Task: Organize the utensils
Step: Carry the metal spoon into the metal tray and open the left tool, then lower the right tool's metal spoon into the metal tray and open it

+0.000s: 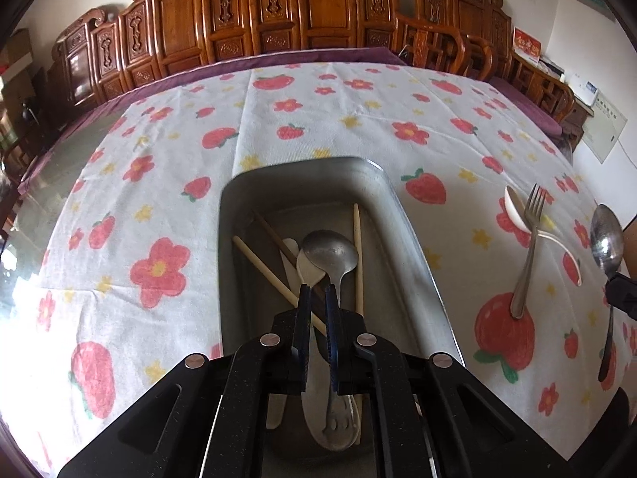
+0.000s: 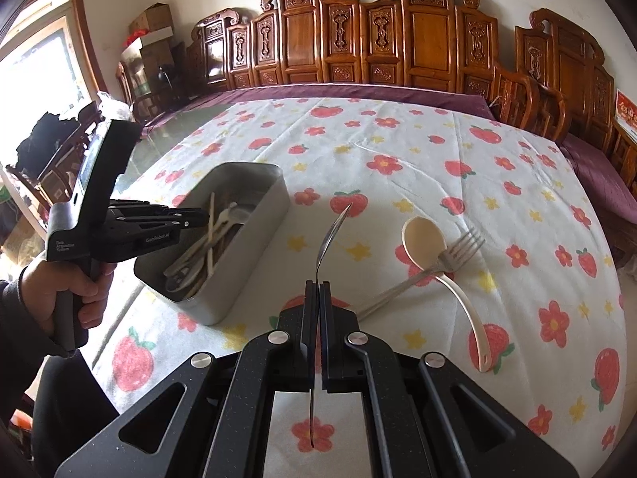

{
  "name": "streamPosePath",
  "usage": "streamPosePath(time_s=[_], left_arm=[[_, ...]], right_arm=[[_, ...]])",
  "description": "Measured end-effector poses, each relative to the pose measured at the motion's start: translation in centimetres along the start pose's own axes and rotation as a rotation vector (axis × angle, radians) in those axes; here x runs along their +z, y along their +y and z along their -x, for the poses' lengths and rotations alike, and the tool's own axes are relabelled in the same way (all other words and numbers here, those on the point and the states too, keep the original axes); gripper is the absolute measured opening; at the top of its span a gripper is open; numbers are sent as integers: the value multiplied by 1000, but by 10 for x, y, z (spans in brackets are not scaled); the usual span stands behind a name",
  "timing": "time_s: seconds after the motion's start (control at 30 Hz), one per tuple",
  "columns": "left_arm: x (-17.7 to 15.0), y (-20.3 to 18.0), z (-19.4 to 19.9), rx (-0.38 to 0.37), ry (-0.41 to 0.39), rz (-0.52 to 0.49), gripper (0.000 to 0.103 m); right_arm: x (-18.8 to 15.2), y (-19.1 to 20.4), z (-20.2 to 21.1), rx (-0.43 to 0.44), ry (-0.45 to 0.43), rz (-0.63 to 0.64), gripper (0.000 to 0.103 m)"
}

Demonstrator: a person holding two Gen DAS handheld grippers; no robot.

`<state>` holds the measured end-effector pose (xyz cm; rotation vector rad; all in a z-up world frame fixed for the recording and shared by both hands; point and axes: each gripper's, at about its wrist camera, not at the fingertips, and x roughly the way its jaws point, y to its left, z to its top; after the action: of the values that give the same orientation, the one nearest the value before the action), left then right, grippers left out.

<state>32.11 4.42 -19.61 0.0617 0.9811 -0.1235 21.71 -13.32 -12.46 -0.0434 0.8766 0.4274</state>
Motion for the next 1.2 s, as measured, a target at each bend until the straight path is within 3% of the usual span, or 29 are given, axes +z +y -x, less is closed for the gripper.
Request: streamPosePath(time_s=[0.57, 0.87, 1.2], left_arm=[[2, 50, 62, 30, -95, 18, 7], [-4, 83, 68, 50, -99, 45, 7], [-13, 111, 62, 65, -88, 74, 7]], right_arm=[[49, 70, -33, 67, -6, 62, 2], [74, 99, -69, 80, 17, 78, 2], [78, 121, -121, 107, 87, 33, 2]])
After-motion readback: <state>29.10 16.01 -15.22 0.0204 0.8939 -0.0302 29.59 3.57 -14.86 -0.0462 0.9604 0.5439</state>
